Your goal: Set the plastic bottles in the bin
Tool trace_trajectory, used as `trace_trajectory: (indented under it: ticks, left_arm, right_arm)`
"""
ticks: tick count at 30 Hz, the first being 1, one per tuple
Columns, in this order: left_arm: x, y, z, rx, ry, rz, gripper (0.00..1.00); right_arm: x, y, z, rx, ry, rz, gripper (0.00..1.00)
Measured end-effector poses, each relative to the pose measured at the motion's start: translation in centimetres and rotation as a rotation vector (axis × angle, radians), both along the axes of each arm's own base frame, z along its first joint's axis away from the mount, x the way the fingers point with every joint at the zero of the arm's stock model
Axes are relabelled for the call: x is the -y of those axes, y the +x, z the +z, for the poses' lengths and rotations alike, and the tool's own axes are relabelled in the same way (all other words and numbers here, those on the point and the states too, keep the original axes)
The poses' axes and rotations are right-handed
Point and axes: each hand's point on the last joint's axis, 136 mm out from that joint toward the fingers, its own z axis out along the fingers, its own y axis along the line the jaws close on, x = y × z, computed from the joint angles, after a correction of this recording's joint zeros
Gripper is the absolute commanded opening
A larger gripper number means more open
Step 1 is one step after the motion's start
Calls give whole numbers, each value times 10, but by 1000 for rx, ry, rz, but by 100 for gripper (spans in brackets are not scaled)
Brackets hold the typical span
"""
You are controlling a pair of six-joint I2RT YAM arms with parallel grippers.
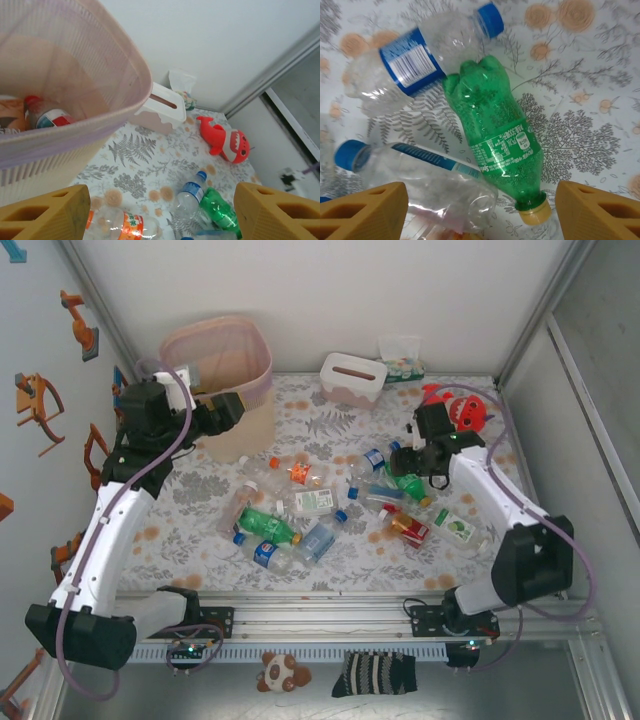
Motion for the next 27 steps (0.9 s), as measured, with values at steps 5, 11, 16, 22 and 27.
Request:
trace_trajectory:
  ticks: [5,11,16,22,27]
  left_arm:
    - [4,-3,3,1,-24,-18,75]
    - [5,-6,9,11,-37,-20,75]
    - [7,-9,11,26,-54,-23,75]
    - [8,-10,9,20,-60,-25,75]
    - [8,-9,8,18,-65,-24,75]
  right_arm:
    - [0,17,-31,-85,-32,43,74]
    - [-3,39,-47,-125,-69,102,73]
    - [-6,53,-61,-166,-99,144,73]
    - [-5,58,-86,-236,-132,178,72]
    - [-5,56,-101,-284,-143,188,69]
